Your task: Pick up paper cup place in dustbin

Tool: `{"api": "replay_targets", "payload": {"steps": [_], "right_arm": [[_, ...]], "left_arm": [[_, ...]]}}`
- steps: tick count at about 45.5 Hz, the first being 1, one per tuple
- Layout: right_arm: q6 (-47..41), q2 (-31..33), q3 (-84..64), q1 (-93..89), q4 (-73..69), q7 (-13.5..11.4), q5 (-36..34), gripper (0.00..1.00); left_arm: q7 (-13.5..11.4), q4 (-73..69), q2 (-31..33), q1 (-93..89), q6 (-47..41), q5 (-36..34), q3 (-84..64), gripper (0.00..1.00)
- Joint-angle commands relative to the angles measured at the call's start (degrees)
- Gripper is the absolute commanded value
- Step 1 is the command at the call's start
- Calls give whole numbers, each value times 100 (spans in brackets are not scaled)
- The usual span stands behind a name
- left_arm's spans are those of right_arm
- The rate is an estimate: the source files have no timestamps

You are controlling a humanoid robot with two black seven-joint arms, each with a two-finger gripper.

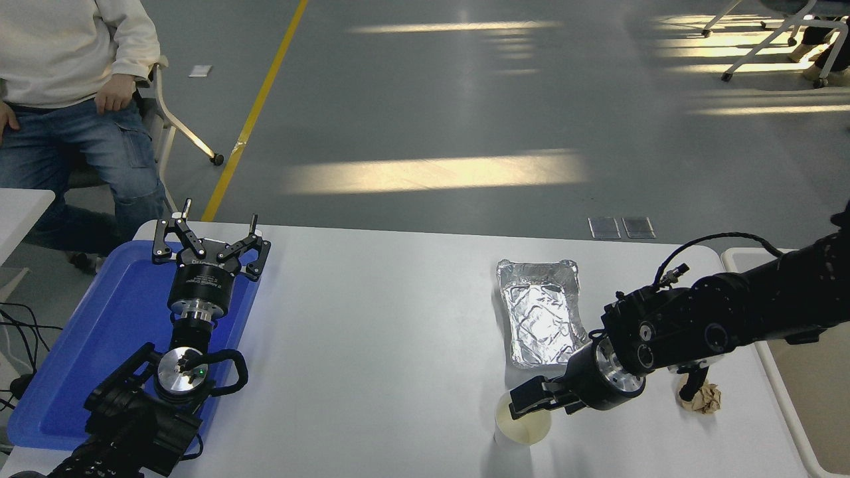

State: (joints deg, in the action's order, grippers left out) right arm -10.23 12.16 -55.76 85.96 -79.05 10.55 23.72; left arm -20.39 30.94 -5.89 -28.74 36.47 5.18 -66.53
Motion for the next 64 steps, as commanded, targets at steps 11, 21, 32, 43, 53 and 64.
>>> {"api": "replay_targets", "payload": {"steps": [11,21,32,43,53,64], "right_arm": [[56,-135,4,-202,135,0,27,99],[56,-144,4,-264,144,0,27,98],[65,-162,-5,-299,153,18,27,85],[56,-170,-31,-299,144,264,98,18],[56,-188,-14,-325,144,281,115,0],[56,-179,-5,-343,144,281,107,0]], "left_arm": [[0,0,0,0,0,0,0,100],[0,0,0,0,0,9,0,100],[0,0,0,0,0,9,0,100],[0,0,0,0,0,0,0,100],[0,0,0,0,0,0,0,100],[0,0,0,0,0,9,0,100]]}}
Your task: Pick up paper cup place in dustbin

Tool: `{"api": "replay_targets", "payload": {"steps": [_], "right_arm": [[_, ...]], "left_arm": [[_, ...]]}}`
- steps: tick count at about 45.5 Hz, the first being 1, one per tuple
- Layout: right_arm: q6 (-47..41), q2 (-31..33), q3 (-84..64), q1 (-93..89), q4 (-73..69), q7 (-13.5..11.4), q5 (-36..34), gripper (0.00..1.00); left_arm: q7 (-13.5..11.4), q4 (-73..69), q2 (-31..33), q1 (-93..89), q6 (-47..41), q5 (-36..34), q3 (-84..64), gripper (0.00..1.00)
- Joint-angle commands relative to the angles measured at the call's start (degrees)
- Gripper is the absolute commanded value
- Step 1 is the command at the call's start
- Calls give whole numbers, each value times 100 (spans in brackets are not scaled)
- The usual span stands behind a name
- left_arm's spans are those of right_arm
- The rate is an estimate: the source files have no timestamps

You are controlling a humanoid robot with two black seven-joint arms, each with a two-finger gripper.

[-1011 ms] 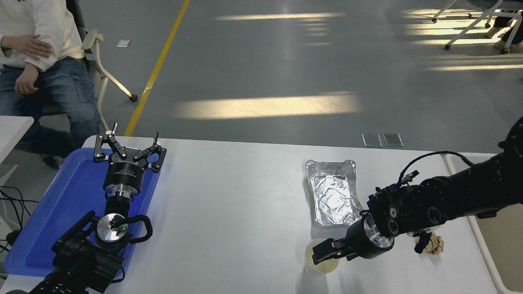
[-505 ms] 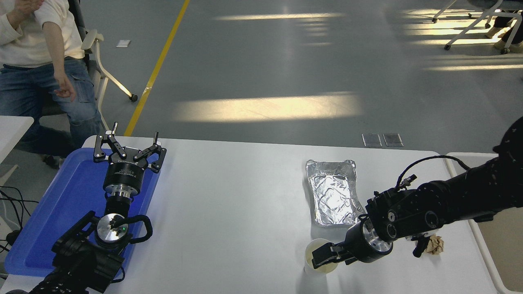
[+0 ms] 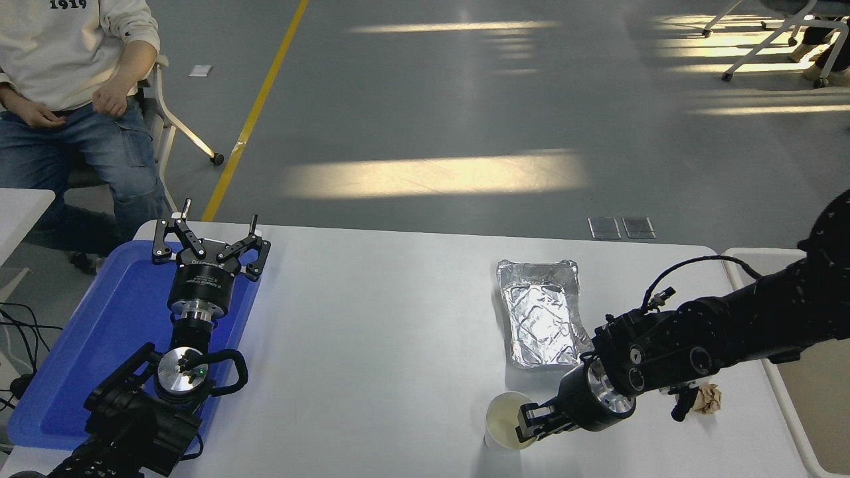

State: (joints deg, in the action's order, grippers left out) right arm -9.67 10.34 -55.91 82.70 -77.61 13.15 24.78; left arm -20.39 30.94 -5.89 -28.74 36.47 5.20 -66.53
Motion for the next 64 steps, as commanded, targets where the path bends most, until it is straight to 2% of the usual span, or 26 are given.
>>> {"api": "replay_targets", "payload": {"steps": [1,18,32,41,52,64], "right_arm": [[0,3,10,-17,0,21,1,0],[-70,284,-95,396,-158,56,-26,0],[-167,679,-490,1511,-843,91,-113,0],[-668,864,-974,2838,-1415,91,-289,0],[-1467,838,-1325,4359,-1986,82,-843,0],[-2223,829,-1633,5555,-2239,82,-1019,0]], "left_arm": [[0,0,0,0,0,-2,0,100],[0,0,0,0,0,-2,0,100],[0,0,0,0,0,-2,0,100],[9,0,0,0,0,-2,0,100],[9,0,-9,0,0,-2,0,100],[9,0,-9,0,0,-2,0,100]]}}
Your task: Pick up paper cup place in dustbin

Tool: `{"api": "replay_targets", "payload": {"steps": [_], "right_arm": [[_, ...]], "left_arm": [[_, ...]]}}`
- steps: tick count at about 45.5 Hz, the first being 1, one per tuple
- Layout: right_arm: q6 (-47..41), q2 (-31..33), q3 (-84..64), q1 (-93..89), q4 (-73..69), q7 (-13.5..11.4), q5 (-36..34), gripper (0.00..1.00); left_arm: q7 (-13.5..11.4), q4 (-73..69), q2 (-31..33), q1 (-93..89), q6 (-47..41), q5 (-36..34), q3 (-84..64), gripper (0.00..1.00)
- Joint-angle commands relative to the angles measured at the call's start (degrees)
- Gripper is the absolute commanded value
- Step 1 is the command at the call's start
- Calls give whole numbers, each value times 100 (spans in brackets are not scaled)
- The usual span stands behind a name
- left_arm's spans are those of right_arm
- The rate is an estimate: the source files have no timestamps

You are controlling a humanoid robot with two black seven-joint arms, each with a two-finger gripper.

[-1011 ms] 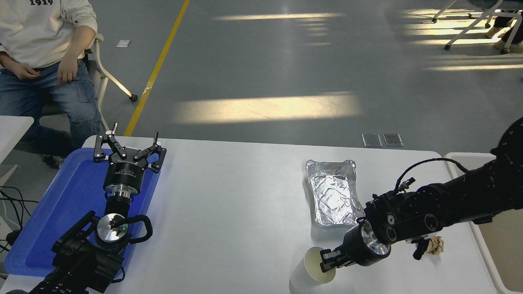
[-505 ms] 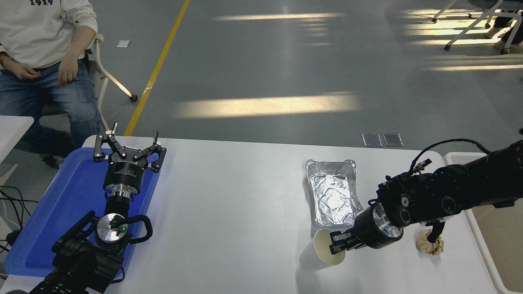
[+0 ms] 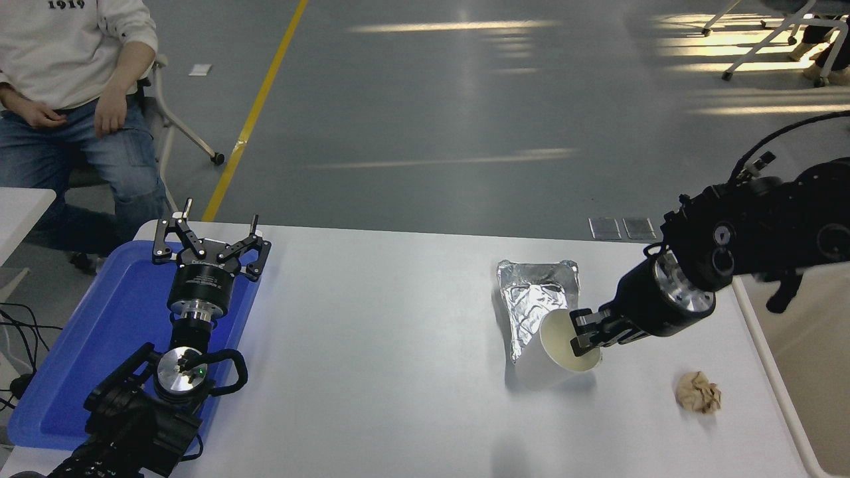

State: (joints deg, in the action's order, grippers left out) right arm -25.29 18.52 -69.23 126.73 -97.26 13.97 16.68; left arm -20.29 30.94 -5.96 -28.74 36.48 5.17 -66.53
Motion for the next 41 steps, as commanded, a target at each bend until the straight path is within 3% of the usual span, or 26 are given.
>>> {"api": "replay_targets", "payload": {"steps": [1,15,41], "right_arm": [[-722,20,-310,1221,-274,1,-209,0],[-1654,37,-416,2083,-274,-8,-306,0],[-1909,55,-653,2347,-274,-17,-262,0]], "left_arm": [[-2,-1,-2,0,0,1,0,100],[-2,-1,-2,0,0,1,0,100],[-2,-1,-2,0,0,1,0,100]]}}
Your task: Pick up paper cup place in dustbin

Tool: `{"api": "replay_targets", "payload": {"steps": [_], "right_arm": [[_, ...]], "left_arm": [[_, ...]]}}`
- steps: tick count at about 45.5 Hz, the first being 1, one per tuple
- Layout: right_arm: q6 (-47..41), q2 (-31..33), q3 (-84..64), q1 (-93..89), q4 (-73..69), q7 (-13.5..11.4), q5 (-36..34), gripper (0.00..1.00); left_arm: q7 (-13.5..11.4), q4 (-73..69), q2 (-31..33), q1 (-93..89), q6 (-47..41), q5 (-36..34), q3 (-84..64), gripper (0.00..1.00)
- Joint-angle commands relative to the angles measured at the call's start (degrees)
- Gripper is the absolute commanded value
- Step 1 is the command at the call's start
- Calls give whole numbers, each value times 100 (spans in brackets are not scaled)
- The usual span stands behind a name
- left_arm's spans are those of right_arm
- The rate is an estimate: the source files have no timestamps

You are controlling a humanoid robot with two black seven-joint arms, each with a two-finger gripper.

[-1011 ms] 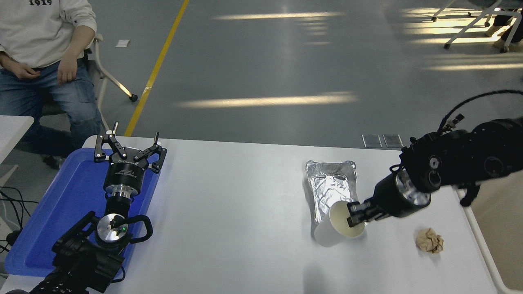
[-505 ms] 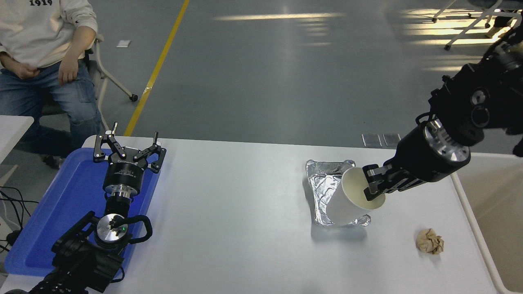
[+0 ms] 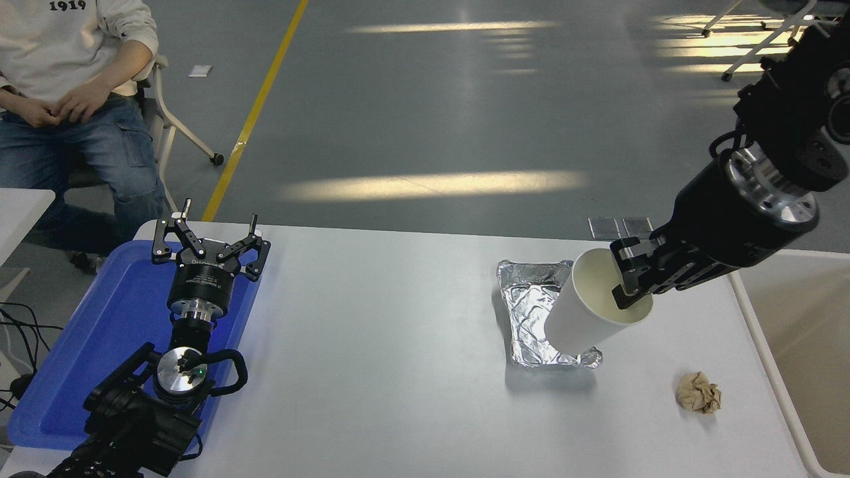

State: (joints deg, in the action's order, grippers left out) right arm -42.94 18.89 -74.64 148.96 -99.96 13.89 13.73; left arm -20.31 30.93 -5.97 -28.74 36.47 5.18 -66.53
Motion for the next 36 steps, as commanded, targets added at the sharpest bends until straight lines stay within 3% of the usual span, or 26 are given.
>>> {"api": "replay_targets", "payload": {"steps": [1,5,15,29,36], "right_arm": [[-135,19,-130,134,-4,-9,68,0],[-135,19,-253,142,-4,-18,244,0],[-56,299,-657,134,-4,-9,1535,0],[-39,1564,-991,-305,1074,17,3231,0],[-12,1996,-965,-674,1505,61,3593,0]], "left_arm": [[0,0,0,0,0,0,0,100],[0,0,0,0,0,0,0,100],[0,0,0,0,0,0,0,100],[0,0,9,0,0,0,0,100],[0,0,9,0,0,0,0,100]]}}
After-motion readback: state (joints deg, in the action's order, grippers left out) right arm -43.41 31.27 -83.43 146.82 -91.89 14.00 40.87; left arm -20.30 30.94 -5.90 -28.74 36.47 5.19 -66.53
